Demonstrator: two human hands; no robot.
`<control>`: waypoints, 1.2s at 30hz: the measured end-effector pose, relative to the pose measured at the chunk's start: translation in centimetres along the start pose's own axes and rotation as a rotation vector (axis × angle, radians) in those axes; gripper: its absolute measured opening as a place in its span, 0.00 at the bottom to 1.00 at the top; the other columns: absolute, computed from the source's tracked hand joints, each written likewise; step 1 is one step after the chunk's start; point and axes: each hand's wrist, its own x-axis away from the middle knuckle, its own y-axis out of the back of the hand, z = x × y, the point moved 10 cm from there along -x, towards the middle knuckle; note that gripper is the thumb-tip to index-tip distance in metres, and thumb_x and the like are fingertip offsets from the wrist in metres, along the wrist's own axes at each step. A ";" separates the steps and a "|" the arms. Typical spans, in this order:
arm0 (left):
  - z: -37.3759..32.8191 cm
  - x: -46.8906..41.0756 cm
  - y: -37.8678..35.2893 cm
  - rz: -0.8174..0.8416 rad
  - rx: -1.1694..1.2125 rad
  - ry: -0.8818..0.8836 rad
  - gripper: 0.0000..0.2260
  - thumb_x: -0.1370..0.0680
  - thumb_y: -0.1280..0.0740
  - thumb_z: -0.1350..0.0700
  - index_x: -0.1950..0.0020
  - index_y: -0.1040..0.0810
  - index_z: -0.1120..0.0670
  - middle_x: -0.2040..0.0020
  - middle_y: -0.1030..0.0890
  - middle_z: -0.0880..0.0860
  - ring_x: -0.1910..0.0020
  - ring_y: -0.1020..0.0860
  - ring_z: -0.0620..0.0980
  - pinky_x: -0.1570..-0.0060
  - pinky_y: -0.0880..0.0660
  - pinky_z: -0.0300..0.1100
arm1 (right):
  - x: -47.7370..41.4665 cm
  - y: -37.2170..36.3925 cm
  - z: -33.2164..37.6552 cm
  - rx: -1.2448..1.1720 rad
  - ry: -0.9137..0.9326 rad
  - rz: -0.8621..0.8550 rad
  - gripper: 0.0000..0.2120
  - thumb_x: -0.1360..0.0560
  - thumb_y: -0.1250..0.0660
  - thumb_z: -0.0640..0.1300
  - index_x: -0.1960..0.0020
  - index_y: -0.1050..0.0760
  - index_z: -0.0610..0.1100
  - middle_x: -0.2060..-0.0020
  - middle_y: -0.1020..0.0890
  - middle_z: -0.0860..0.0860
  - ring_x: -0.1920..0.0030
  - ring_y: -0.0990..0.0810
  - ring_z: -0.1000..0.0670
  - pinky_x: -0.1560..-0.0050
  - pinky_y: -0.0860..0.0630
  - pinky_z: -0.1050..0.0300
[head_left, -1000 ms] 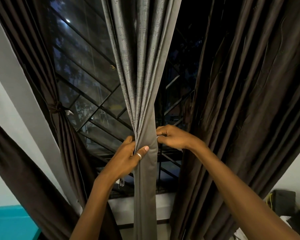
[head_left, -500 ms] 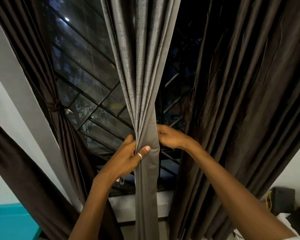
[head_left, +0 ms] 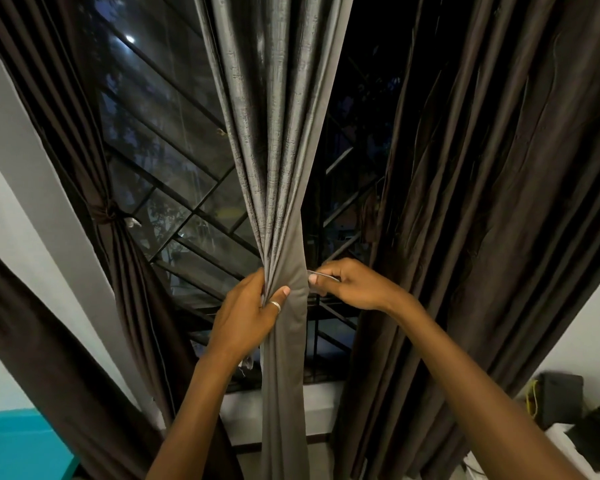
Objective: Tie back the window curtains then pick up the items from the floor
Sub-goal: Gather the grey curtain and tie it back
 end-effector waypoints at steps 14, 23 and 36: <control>-0.6 0.0 2.5 -0.217 -0.372 0.192 0.22 0.23 0.31 0.41 0.68 0.38 0.48 0.69 0.30 0.49 0.69 0.29 0.51 0.70 0.40 0.41 | 2.6 -4.8 0.7 -0.532 -0.296 -0.200 0.18 0.14 0.44 0.45 0.45 0.23 0.32 0.59 0.13 0.39 0.56 0.13 0.40 0.49 0.16 0.43; 1.0 -0.1 1.3 -0.103 -0.158 0.318 0.12 0.21 0.33 0.45 0.60 0.24 0.51 0.65 0.21 0.49 0.63 0.23 0.50 0.65 0.33 0.41 | 3.6 -6.9 0.8 -0.900 -0.476 -0.258 0.19 0.14 0.45 0.50 0.41 0.19 0.41 0.53 0.11 0.48 0.47 0.14 0.50 0.44 0.19 0.53; 1.8 0.4 -0.5 -0.002 0.035 0.352 0.16 0.17 0.40 0.44 0.49 0.18 0.51 0.58 0.15 0.51 0.58 0.18 0.47 0.53 0.21 0.48 | 3.9 -10.3 1.1 -1.160 -0.567 -0.348 0.16 0.14 0.45 0.54 0.39 0.21 0.49 0.49 0.13 0.43 0.50 0.14 0.42 0.45 0.18 0.41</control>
